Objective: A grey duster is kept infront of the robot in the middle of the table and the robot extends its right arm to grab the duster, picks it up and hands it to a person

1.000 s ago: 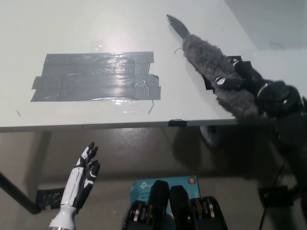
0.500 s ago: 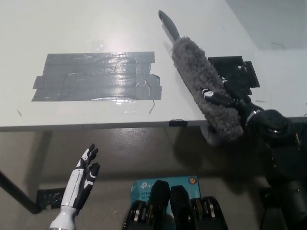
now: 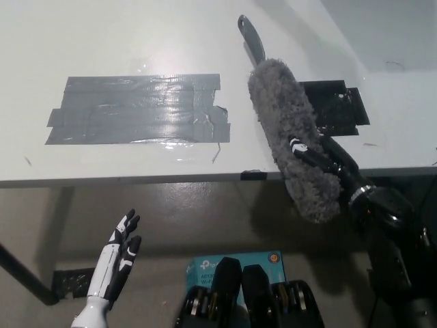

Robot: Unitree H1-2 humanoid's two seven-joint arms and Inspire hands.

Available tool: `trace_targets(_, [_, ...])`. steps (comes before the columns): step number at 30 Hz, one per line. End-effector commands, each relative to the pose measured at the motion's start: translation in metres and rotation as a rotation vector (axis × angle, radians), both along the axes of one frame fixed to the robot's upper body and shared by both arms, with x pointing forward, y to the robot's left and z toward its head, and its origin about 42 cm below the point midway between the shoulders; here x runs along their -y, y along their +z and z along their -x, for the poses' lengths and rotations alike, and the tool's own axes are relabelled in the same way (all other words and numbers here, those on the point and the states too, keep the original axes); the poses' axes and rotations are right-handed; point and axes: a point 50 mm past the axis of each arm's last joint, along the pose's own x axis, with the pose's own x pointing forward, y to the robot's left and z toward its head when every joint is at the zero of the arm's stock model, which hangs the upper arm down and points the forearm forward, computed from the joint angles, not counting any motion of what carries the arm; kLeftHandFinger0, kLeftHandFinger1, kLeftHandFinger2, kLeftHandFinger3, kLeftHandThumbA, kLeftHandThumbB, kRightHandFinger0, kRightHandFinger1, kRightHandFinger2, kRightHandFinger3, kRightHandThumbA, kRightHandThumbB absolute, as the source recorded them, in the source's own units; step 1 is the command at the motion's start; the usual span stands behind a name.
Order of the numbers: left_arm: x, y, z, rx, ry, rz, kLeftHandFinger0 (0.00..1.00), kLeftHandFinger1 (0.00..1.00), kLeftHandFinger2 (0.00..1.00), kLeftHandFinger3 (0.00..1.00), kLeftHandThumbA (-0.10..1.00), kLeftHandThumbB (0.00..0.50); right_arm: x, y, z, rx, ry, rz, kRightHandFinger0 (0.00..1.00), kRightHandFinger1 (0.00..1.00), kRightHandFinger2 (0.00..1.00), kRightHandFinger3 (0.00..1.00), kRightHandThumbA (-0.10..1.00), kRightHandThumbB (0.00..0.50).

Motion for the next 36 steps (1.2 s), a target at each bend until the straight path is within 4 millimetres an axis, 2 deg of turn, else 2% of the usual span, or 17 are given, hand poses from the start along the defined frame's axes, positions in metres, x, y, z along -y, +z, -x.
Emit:
trace_targets(1, [-0.004, 0.025, -0.011, 0.113, -0.021, -0.009, 0.92, 1.00, 1.00, 1.00, 0.96, 0.223, -0.026, 0.104, 0.044, 0.130, 0.189, -0.737, 0.00, 0.35, 0.79, 1.00, -0.10, 0.123])
trace_targets(5, [-0.005, 0.024, -0.010, 0.112, -0.022, -0.008, 0.92, 1.00, 1.00, 1.00, 0.95, 0.222, -0.029, 0.101, 0.054, 0.117, 0.219, -0.760, 0.00, 0.36, 0.77, 1.00, -0.10, 0.111])
trace_targets(8, [-0.005, 0.024, -0.011, 0.110, -0.023, -0.007, 0.92, 1.00, 1.00, 1.00, 0.94, 0.222, -0.030, 0.102, 0.062, 0.114, 0.226, -0.772, 0.00, 0.39, 0.83, 1.00, -0.10, 0.101])
trace_targets(12, [-0.005, 0.025, -0.014, 0.112, -0.021, -0.010, 0.91, 1.00, 1.00, 1.00, 0.93, 0.223, -0.031, 0.117, 0.071, 0.144, 0.258, -0.775, 0.00, 0.39, 0.81, 1.00, -0.10, 0.109])
trace_targets(16, [-0.006, 0.025, -0.014, 0.112, -0.018, -0.010, 0.92, 1.00, 1.00, 1.00, 0.94, 0.233, -0.034, 0.126, 0.073, 0.160, 0.274, -0.772, 0.00, 0.40, 0.86, 1.00, -0.10, 0.099])
trace_targets(17, [-0.006, 0.026, -0.014, 0.115, -0.016, -0.011, 0.92, 1.00, 1.00, 1.00, 0.94, 0.232, -0.035, 0.129, 0.073, 0.163, 0.277, -0.769, 0.00, 0.42, 0.89, 1.00, -0.10, 0.112])
trace_targets(26, [-0.008, 0.028, -0.015, 0.121, -0.021, -0.022, 0.92, 1.00, 1.00, 1.00, 0.96, 0.229, -0.038, 0.140, 0.074, 0.155, 0.297, -0.791, 0.00, 0.45, 0.88, 1.00, -0.10, 0.115])
trace_targets(29, [-0.008, 0.028, -0.016, 0.123, -0.020, -0.021, 0.92, 1.00, 1.00, 1.00, 0.96, 0.231, -0.040, 0.146, 0.072, 0.158, 0.311, -0.786, 0.00, 0.48, 0.93, 1.00, -0.10, 0.123])
trace_targets(32, [-0.007, 0.027, -0.014, 0.120, -0.023, -0.020, 0.92, 1.00, 1.00, 1.00, 0.96, 0.229, -0.041, 0.150, 0.071, 0.173, 0.335, -0.761, 0.00, 0.46, 0.87, 1.00, -0.10, 0.143])
trace_targets(34, [-0.007, 0.027, -0.014, 0.119, -0.024, -0.020, 0.92, 1.00, 1.00, 1.00, 0.96, 0.229, -0.041, 0.151, 0.071, 0.185, 0.348, -0.749, 0.00, 0.46, 0.87, 1.00, -0.10, 0.143])
trace_targets(35, [-0.007, 0.027, -0.014, 0.119, -0.025, -0.020, 0.92, 1.00, 1.00, 1.00, 0.96, 0.232, -0.042, 0.152, 0.073, 0.198, 0.374, -0.731, 0.12, 0.62, 1.00, 1.00, 0.08, 0.160])
trace_targets(36, [-0.007, 0.027, -0.014, 0.120, -0.024, -0.020, 0.92, 1.00, 1.00, 1.00, 0.96, 0.233, -0.042, 0.153, 0.076, 0.211, 0.403, -0.715, 0.37, 0.86, 1.00, 1.00, 0.26, 0.211])
